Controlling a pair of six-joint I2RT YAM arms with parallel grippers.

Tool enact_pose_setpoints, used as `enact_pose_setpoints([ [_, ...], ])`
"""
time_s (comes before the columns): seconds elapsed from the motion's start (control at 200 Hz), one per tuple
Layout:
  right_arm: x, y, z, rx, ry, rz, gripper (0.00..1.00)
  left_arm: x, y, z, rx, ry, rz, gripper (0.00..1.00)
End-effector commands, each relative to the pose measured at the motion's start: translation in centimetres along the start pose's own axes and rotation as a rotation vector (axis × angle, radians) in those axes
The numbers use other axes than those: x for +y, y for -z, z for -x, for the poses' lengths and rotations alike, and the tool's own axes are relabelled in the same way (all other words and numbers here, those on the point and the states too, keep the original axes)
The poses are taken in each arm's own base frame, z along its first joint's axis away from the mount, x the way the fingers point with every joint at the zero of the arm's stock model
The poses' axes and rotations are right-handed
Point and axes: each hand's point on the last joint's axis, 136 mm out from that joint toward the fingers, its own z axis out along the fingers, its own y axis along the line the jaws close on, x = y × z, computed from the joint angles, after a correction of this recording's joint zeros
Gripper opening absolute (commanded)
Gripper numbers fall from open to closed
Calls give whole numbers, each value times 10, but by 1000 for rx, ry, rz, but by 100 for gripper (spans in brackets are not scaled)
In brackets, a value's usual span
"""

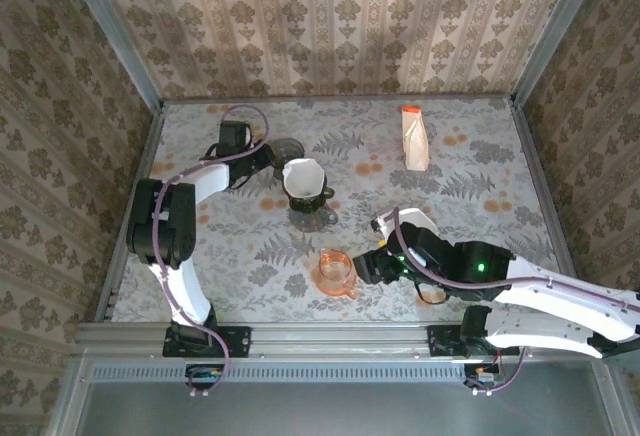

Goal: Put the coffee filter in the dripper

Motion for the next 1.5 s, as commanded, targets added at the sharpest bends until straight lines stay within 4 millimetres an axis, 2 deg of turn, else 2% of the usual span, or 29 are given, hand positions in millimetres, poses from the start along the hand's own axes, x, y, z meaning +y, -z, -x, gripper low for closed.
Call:
enact_pose_setpoints([
  [0.0,-11,1,-8,15,-13,-31,71,-3,4,5,-7,-32,26,8],
  [0.095,-11,2,-8,13,-15,-29,71,-2,6,7,-7,-37,41,0],
  [0.215,-12,3,-7,7,-18,-28,71,5,17,12,-28,-27,72,0],
  [0.31,-12,6,-6,-4,-23,-23,71,16,35,23,-68,4,94,0],
  [0.46,-14,9,-4,-17,-28,-23,71,24,79,44,-150,31,109,0],
  [0.62,-14,12,-1,-35,-28,-18,71,22,134,51,-242,38,128,0],
  [0.755,-15,15,2,-53,-27,-17,71,-3,182,56,-294,23,71,0],
  [0.895,-20,20,4,-79,-34,-25,71,-33,235,49,-342,-3,-22,0],
  [0.985,-23,24,4,-96,-39,-33,71,-50,266,38,-354,-30,-80,0],
  [1.06,-29,26,3,-100,-41,-55,71,-70,281,22,-320,-62,-150,0],
  [1.23,-38,32,5,-121,-45,-90,71,-107,286,-48,-104,-195,-237,0],
  [1.395,-46,38,8,-140,-44,-125,71,-128,302,-109,54,-276,-319,0],
  [1.495,-52,44,10,-159,-50,-153,71,-133,302,-142,150,-329,-328,0],
])
